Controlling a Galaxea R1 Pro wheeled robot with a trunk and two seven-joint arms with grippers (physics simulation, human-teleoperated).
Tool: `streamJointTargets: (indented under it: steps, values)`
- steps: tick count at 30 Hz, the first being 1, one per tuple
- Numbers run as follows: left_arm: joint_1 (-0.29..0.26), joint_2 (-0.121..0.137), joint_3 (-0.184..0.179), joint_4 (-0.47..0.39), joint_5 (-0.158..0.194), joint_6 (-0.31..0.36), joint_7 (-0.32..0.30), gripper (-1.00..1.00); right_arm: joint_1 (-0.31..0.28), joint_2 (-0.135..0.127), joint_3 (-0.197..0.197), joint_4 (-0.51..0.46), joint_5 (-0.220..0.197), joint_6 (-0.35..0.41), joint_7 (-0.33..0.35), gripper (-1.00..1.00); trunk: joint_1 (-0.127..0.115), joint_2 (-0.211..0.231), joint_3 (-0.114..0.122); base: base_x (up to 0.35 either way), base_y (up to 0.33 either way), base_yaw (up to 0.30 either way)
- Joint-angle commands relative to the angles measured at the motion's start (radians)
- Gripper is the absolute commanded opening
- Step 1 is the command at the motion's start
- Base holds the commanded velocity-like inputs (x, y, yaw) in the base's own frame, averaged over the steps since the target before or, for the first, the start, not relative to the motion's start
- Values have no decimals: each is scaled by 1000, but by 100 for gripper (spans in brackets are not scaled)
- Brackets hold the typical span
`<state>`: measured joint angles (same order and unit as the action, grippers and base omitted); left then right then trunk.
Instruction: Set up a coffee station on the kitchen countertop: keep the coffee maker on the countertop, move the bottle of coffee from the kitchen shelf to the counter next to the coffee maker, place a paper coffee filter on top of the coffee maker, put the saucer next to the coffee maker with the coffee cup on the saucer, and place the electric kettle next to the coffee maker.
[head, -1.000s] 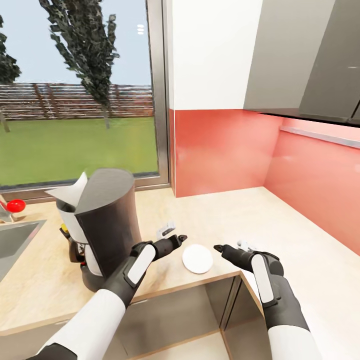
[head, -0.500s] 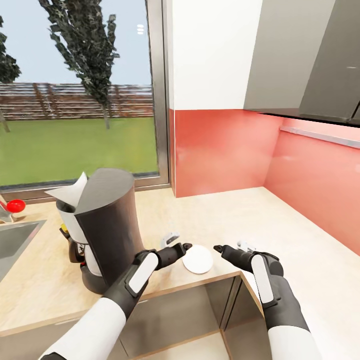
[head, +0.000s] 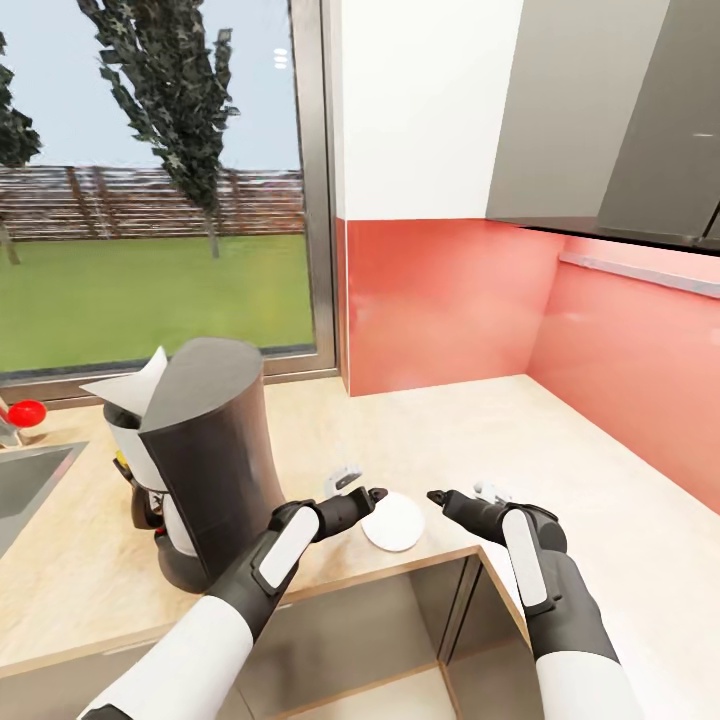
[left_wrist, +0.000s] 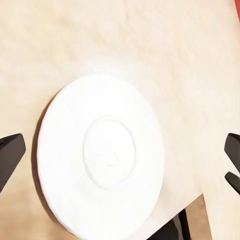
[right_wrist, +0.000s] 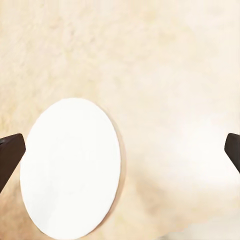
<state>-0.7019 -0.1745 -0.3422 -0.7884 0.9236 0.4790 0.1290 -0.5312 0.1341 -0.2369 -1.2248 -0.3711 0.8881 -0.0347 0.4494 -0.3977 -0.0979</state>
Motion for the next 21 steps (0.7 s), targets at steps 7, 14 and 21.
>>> streamJointTargets:
  steps: [7,14,21]
  values:
    - [-1,0,0,0,11,3,10,100,-1,2,-2,4,-5,5,-3,100,1,-2,-1,1,0,-52]
    - [-1,0,-1,0,10,1,16,100,-1,4,0,49,-8,4,-2,100,1,-2,0,0,0,-78]
    - [2,0,-1,0,9,1,17,100,-1,5,1,63,-9,3,1,100,1,-2,0,0,0,-5]
